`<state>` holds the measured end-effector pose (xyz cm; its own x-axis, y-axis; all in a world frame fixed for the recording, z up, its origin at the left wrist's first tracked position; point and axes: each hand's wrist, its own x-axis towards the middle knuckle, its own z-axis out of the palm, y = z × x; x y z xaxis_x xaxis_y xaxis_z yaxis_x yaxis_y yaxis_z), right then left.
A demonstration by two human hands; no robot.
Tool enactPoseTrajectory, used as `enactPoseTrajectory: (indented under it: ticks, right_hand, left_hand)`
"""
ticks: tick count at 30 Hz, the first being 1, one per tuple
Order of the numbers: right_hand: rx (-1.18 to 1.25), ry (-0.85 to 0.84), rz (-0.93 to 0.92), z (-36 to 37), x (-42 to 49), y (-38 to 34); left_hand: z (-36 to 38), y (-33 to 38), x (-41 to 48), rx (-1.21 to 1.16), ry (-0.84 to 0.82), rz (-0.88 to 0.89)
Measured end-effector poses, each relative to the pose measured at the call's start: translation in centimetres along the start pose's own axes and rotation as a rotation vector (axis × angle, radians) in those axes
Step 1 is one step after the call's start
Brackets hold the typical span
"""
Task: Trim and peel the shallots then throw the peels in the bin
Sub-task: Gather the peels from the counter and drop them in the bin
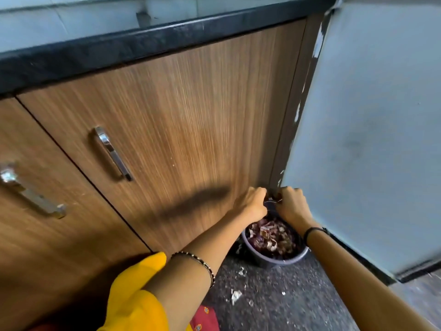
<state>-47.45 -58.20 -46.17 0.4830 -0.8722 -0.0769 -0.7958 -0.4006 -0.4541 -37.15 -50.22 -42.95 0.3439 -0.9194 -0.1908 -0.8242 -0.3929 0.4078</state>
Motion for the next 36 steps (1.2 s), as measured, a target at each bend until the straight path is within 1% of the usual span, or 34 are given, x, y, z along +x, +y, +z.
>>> enactPoseTrajectory:
  ticks: [4, 9, 15, 19, 24, 29, 32, 36]
  right_hand:
    - [-0.011, -0.007, -0.005, -0.9, -1.3, -1.5]
    - [0.086, 0.083, -0.055, -3.6, -2.3, -4.6]
    - [0.198, 0.173, -0.196, -8.3, -4.5, -10.8]
    - [0.293, 0.281, -0.343, -11.9, -6.9, -15.9]
    - [0.411, 0.390, -0.552, -16.0, -10.2, -22.7]
    - [0.484, 0.403, -0.718, -19.0, -13.9, -30.1]
    - [0.513, 0.390, -0.824, -19.7, -15.7, -35.3]
    - [0.537, 0.274, -0.948, -18.9, -17.5, -42.7]
  left_hand:
    - [-1.1, -1.2, -1.0, 0.007, 0.009, -0.026]
    - [-4.2, -2.2, -3.0, 0.114, 0.095, 0.010]
    - [-10.9, -1.6, -6.8, 0.093, 0.325, 0.069]
    - [-16.5, -0.3, -10.7, 0.114, 0.515, 0.139]
    - [-23.6, -0.8, -16.3, 0.156, 0.726, 0.151]
    - [-29.9, -3.2, -22.0, 0.286, 0.904, 0.130]
    - [-33.6, -5.7, -25.5, 0.349, 0.967, 0.058]
    - [-38.3, -10.6, -29.4, 0.393, 0.999, -0.072]
